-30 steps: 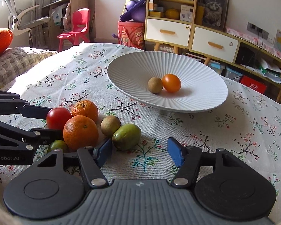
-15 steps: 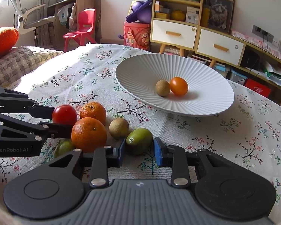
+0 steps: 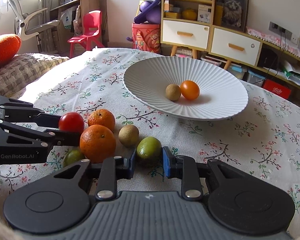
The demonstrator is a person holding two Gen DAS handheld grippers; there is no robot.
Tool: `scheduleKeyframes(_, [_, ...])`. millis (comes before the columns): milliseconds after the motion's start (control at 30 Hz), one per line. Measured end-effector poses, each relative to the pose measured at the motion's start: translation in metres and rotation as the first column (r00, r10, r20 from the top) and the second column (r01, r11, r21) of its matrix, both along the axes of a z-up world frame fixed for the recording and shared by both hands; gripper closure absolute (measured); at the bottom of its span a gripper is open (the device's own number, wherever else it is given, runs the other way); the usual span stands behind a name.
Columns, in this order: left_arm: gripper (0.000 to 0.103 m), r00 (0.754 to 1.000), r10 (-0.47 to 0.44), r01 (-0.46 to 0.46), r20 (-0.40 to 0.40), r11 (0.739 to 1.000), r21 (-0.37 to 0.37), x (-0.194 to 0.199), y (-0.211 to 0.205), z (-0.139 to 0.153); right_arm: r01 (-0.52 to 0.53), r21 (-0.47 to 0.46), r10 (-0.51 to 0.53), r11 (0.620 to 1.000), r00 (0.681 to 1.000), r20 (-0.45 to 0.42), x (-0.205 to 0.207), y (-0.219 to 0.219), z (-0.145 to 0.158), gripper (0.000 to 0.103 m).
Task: Organize fruits
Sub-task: 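Carry the tomato with the left gripper while the right gripper carries the lime to the bowl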
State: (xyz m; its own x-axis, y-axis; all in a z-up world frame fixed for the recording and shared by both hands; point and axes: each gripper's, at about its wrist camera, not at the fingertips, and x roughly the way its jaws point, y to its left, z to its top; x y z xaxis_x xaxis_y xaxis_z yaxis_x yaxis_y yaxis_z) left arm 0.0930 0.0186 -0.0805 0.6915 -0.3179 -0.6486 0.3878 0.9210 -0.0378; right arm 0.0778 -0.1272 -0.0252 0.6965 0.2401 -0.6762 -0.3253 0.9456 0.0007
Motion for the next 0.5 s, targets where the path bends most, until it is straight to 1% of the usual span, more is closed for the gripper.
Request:
scheduleKeyframes(233, [0.084, 1.0, 0.002, -0.002, -0.005, 1.0, -0.006, 0.0, 0.0, 0.002, 0.007, 0.008, -0.007, 1.0, 1.0, 0.001, -0.002, -0.003, 0.004, 0.078])
scheduleKeyframes(500, [0.084, 1.0, 0.02, -0.02, -0.005, 1.0, -0.017, 0.004, 0.002, 0.013, 0.011, 0.019, -0.011, 1.0, 1.0, 0.006, -0.002, -0.006, 0.013, 0.078])
